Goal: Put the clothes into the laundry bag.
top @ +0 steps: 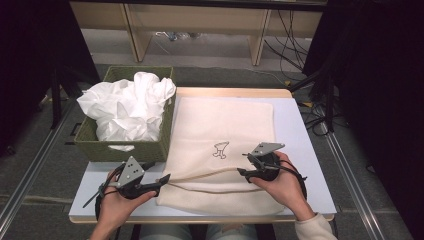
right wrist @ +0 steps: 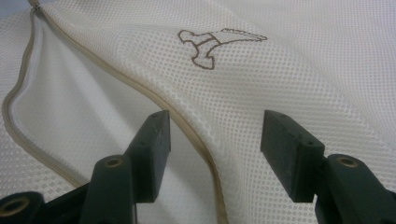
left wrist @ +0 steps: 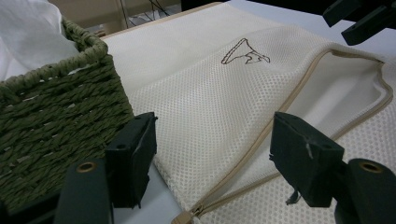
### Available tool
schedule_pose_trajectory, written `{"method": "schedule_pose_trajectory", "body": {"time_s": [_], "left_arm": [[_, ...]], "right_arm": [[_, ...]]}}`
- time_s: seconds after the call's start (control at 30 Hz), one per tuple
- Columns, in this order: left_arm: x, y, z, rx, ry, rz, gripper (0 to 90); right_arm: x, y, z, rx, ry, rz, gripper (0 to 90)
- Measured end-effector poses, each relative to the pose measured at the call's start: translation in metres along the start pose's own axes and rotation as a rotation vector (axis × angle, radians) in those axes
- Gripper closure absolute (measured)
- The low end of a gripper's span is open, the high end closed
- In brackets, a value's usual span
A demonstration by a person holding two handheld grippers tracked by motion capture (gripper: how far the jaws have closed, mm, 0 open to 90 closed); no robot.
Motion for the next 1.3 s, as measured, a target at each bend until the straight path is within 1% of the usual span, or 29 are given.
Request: {"method": "schedule_pose_trajectory", "body": {"time_s": [0.03, 0.07, 0.1, 0.17, 0.2, 0.23, 0.27, 0.3, 0.37, 0.4, 0.5, 0.53, 0.57, 0.6, 0.63, 0.67, 0.73, 0.8, 0.87, 0.9, 0.93, 1.0, 1.03, 1.07, 1.13, 1.2, 1.23, 1.27, 1.3], "left_arm": [[0.000, 0.001, -0.001, -0.007, 0.002, 0.001, 31.4], [-0.001, 0.001, -0.001, -0.005, 0.003, 0.006, 31.5], [-0.002, 0.000, -0.001, -0.004, -0.001, 0.000, 31.6], [-0.003, 0.000, -0.002, -0.015, 0.002, 0.000, 31.8], [-0.004, -0.001, -0.003, -0.008, -0.004, -0.009, 32.1], [-0.005, -0.001, -0.004, -0.023, 0.002, -0.009, 32.2], [-0.006, -0.003, -0.005, -0.012, 0.002, -0.012, 32.5], [-0.007, -0.002, -0.005, -0.028, 0.005, -0.010, 32.6], [-0.009, -0.004, -0.007, -0.022, 0.006, -0.014, 32.6], [-0.009, -0.006, -0.008, -0.021, 0.012, -0.015, 32.5], [-0.011, -0.009, -0.008, -0.016, 0.009, -0.022, 32.6], [-0.011, -0.008, -0.008, -0.031, 0.011, -0.019, 32.6], [-0.012, -0.010, -0.008, -0.018, 0.008, -0.022, 32.6], [-0.012, -0.010, -0.008, -0.019, 0.007, -0.020, 32.6], [-0.011, -0.008, -0.008, -0.036, 0.007, -0.010, 32.6], [-0.011, -0.009, -0.007, -0.024, 0.004, -0.018, 32.5], [-0.010, -0.008, -0.006, -0.038, -0.001, -0.012, 32.5], [-0.009, -0.008, -0.006, -0.036, -0.002, -0.014, 32.4], [-0.009, -0.007, -0.006, -0.032, -0.007, -0.012, 32.4], [-0.009, -0.006, -0.006, -0.030, -0.008, -0.007, 32.4], [-0.008, -0.005, -0.006, -0.037, -0.008, -0.008, 32.3], [-0.008, -0.004, -0.006, -0.031, -0.010, -0.007, 32.3], [-0.008, -0.003, -0.006, -0.040, -0.007, 0.002, 32.3], [-0.008, -0.003, -0.006, -0.032, -0.009, -0.005, 32.3], [-0.007, -0.003, -0.005, -0.033, -0.013, -0.003, 32.2], [-0.007, -0.003, -0.005, -0.026, -0.017, -0.002, 32.2], [-0.006, -0.002, -0.005, -0.029, -0.012, 0.006, 32.2], [-0.007, -0.002, -0.004, -0.038, -0.021, -0.001, 32.2], [-0.006, -0.002, -0.004, -0.030, -0.020, -0.001, 32.2]], "right_arm": [[0.000, 0.000, 0.000, 0.000, 0.000, 0.000, 43.2], [0.001, 0.000, -0.001, 0.001, 0.010, 0.020, 42.9], [0.002, -0.001, -0.001, -0.046, -0.012, -0.004, 42.7], [0.002, -0.001, -0.002, -0.043, -0.012, 0.003, 42.6], [0.003, -0.002, -0.003, -0.039, -0.012, 0.006, 42.3], [0.003, -0.004, -0.003, -0.028, -0.017, 0.016, 42.0], [0.003, -0.004, -0.004, -0.050, -0.029, 0.002, 41.4], [0.003, -0.005, -0.004, -0.042, -0.036, 0.003, 40.8], [0.007, -0.005, -0.006, -0.089, -0.033, 0.004, 40.2], [0.008, -0.007, -0.007, -0.059, -0.035, 0.013, 39.6], [0.011, -0.011, -0.008, -0.073, -0.068, -0.012, 38.0], [0.013, -0.012, -0.009, -0.065, -0.061, -0.003, 37.4], [0.014, -0.013, -0.010, -0.086, -0.067, -0.004, 36.9], [0.016, -0.011, -0.012, -0.121, -0.070, 0.003, 36.2], [0.018, -0.012, -0.012, -0.121, -0.072, -0.004, 35.9], [0.019, -0.014, -0.013, -0.125, -0.074, -0.023, 35.5], [0.021, -0.011, -0.014, -0.137, -0.087, -0.001, 34.9], [0.023, -0.013, -0.013, -0.108, -0.109, -0.003, 34.1], [0.024, -0.013, -0.013, -0.110, -0.118, -0.006, 33.9], [0.025, -0.013, -0.014, -0.127, -0.119, 0.002, 33.7], [0.027, -0.015, -0.015, -0.128, -0.120, -0.010, 33.4], [0.031, -0.015, -0.016, -0.166, -0.140, -0.007, 33.2], [0.033, -0.017, -0.017, -0.174, -0.141, -0.015, 33.2], [0.035, -0.017, -0.017, -0.176, -0.154, -0.018, 33.3], [0.040, -0.018, -0.018, -0.191, -0.171, -0.016, 35.1], [0.045, -0.019, -0.020, -0.214, -0.179, -0.014, 40.3], [0.048, -0.019, -0.022, -0.231, -0.179, -0.009, 44.2], [0.049, -0.020, -0.023, -0.227, -0.191, -0.005, 48.6], [0.051, -0.021, -0.024, -0.228, -0.193, -0.007, 56.2]]}}
Point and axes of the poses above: each handheld gripper's, and its own axes: x roughly forward along the jaws, z roughly out of its underside, y roughly to its right, the point moved 8 cm from there along x, roughly forward along the jaws, and after that the axes turned 8 degrees about -z, right-handed, at the moved point
